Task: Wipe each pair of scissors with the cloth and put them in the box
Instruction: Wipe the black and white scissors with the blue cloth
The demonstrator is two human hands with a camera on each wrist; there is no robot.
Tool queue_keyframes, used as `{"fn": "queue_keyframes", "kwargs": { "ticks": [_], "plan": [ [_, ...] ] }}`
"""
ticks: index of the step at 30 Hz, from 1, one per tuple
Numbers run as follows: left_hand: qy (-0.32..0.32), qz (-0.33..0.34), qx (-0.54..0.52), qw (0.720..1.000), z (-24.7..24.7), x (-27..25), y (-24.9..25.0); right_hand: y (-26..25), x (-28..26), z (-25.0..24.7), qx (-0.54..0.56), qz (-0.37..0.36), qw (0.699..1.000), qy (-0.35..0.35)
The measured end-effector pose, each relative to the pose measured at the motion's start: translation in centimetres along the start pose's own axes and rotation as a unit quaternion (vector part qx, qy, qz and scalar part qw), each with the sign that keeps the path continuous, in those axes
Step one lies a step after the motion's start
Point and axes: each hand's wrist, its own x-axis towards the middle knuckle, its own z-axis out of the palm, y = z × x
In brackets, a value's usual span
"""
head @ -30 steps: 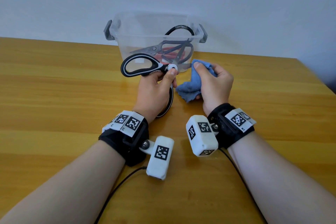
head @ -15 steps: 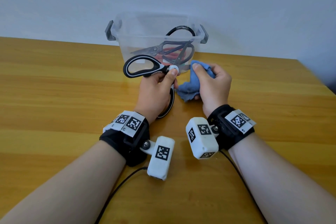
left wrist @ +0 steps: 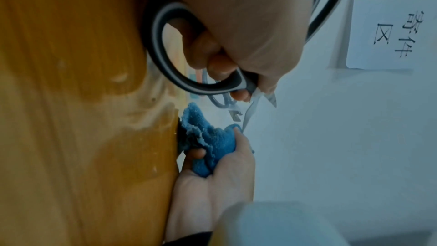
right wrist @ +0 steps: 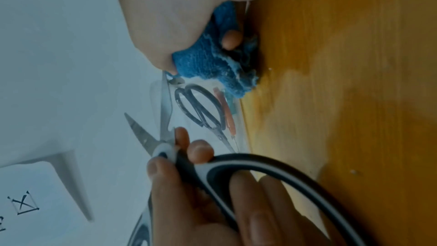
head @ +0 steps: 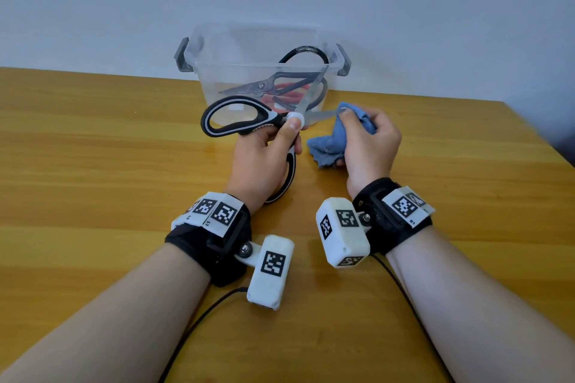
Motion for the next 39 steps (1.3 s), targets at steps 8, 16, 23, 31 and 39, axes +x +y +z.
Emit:
{"fn": "queue_keyframes", "kwargs": {
  "ticks": [8,16,23,31,39],
  "plan": [
    [0.046,-0.032,-0.02,0.998,-0.1,0.3,0.0,-0.6,-0.8,0.2,0.063,-0.001,0.995,-0.077],
    [-0.02,-0.037,-0.033,0.999,0.0,0.0,0.7,0.0,-1.3,0.2,0.011,-0.051,0.98,-0.191],
    [0.001,-0.016,0.006,1.0,0.1,0.0,0.3,0.5,0.2,0.0,0.022,-0.023,0.999,-0.009],
    [0.028,-0.029,-0.014,0.999,0.0,0.4,-0.1,-0.1,-1.3,0.4,0.03,-0.061,0.968,-0.243],
    [-0.012,-0.051,-0.04,0.998,0.1,0.0,0.7,0.4,-1.0,0.2,-0.009,-0.059,0.985,-0.16]
  ]
}}
